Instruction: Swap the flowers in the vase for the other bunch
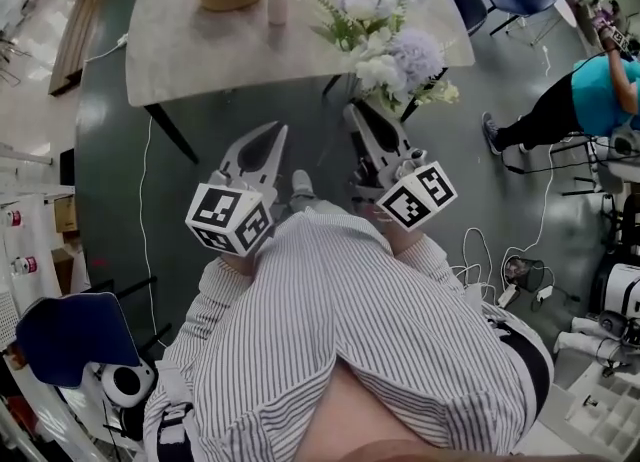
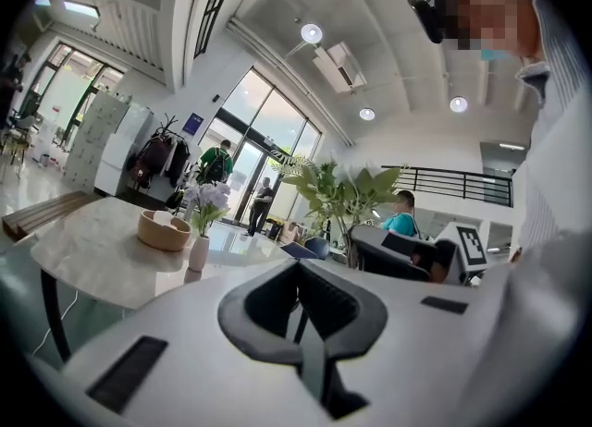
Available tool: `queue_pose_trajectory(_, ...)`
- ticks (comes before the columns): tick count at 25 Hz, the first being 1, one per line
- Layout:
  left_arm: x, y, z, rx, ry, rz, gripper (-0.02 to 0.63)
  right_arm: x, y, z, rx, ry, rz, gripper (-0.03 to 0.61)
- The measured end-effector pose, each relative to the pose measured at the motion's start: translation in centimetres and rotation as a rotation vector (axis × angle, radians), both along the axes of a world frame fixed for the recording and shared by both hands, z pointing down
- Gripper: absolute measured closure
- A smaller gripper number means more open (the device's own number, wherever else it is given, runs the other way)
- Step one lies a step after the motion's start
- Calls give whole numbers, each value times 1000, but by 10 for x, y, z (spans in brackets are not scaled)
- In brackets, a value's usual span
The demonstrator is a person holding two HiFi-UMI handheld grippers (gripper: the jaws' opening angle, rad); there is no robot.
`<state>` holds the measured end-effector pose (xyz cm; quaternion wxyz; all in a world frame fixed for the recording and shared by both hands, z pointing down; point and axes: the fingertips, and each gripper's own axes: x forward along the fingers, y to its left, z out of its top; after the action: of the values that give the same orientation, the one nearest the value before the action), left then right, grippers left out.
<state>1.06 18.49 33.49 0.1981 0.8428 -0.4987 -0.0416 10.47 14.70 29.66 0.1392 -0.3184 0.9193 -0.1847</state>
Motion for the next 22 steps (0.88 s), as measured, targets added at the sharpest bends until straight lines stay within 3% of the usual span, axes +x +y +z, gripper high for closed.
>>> queue_pose_trajectory(5,5,-7,0,39,-4,-11,601,1,0,-2,47,-4,-27,543)
queue_pose_trajectory(11,7,-93,-8,32,-24,-12,601,1,-87,-10,38,-19,-35,543)
queue_pose_trajectory(22,7,-160,-6,23,-37,-37,601,-7,-153,-6,21,-42,-88,543)
